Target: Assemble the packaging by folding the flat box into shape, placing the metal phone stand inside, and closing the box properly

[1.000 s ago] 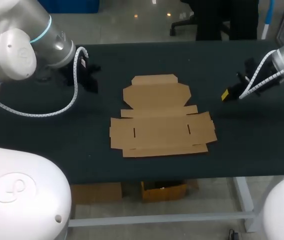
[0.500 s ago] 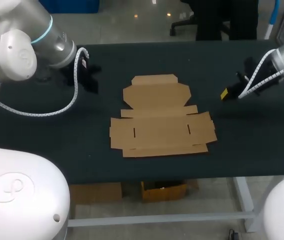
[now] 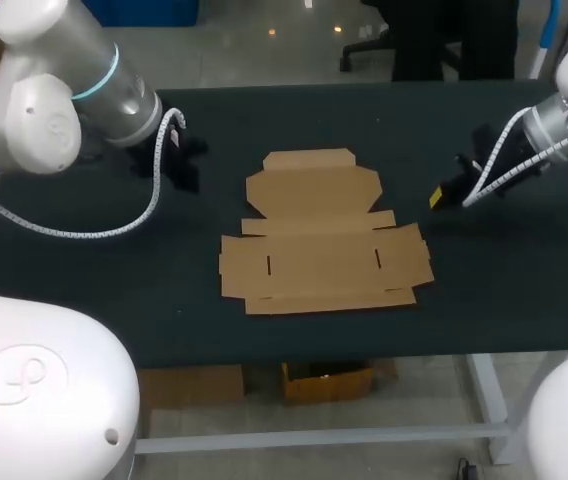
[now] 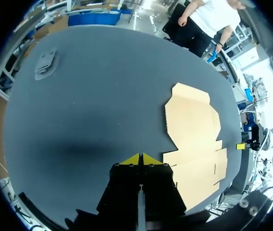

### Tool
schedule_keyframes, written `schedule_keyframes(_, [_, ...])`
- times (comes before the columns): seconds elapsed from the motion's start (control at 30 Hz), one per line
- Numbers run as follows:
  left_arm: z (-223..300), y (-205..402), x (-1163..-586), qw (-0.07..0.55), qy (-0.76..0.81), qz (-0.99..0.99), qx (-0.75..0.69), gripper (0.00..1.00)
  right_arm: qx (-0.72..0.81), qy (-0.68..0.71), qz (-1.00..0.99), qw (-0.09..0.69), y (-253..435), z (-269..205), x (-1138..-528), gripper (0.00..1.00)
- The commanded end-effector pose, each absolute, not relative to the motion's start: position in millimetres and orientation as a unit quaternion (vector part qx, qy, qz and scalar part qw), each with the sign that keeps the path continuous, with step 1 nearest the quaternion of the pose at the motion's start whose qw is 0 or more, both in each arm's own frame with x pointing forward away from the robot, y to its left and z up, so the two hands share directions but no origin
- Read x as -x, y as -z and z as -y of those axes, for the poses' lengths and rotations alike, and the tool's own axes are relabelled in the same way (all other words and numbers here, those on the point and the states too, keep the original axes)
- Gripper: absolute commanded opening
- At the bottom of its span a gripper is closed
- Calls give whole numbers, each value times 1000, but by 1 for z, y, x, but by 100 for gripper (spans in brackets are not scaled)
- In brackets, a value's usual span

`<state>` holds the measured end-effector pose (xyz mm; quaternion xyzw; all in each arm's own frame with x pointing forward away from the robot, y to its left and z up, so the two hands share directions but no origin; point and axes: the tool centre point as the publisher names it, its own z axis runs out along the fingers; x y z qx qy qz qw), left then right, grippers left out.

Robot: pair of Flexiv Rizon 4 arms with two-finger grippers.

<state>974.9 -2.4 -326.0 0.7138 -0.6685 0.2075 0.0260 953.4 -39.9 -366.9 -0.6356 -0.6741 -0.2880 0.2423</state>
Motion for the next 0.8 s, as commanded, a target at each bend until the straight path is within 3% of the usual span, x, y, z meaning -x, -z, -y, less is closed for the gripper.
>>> schedule_keyframes(0.03, [6, 337, -980, 26, -209, 670, -712, 0, 634, 290, 674, 246, 375, 40, -961, 0])
schedule_keyframes(0.8, [22, 361, -967, 30, -238, 689, -684, 0, 628, 300, 673, 250, 396, 28, -973, 0])
